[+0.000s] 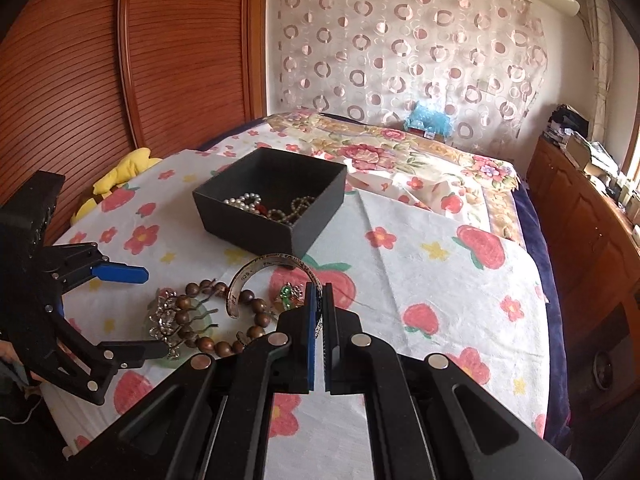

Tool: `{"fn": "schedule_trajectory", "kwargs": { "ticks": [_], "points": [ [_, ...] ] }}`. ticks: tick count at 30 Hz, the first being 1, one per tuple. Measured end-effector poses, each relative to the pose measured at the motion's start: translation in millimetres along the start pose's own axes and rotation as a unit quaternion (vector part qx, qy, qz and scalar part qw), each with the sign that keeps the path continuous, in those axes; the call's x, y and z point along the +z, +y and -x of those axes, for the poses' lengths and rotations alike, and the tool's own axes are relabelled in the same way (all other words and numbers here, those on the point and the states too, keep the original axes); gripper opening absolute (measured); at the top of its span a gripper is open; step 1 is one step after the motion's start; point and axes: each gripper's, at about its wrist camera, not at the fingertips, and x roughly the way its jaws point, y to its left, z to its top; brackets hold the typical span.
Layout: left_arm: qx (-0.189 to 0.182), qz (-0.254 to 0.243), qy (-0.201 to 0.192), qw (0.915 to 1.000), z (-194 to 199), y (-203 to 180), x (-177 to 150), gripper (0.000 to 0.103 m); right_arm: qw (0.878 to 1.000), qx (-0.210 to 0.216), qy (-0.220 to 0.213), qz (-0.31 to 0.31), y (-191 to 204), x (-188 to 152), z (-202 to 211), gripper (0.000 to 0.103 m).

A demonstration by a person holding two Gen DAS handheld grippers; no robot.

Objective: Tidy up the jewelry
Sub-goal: 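Close the left gripper on the silver hair comb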

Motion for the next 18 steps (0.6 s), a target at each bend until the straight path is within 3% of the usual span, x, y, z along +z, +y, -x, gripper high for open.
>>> {"fn": "schedule_trajectory", "kwargs": {
  "ticks": [12, 13, 15, 18],
  "points": [
    [0.019, -0.050, 0.002, 0.9986, -14, -22, 17, 0.086, 1.000, -0.003, -0.003, -0.016, -16, -6, 4, 0.003],
    [0.020, -0.053, 0.001, 0.9984, -14, -24, 18, 0.083, 1.000, -0.003, -0.004, -0.017, -16, -7, 5, 0.004],
    [0.011, -0.055, 0.003, 0.9984, -15, -24, 17, 0.061, 1.000, -0.001, -0.004, -0.017, -16, -7, 5, 0.004],
    [0.009, -0.051, 0.000, 0.9986, -13, -24, 17, 0.059, 1.000, 0.002, -0.003, -0.017, -16, -9, 5, 0.004]
  ]
}}
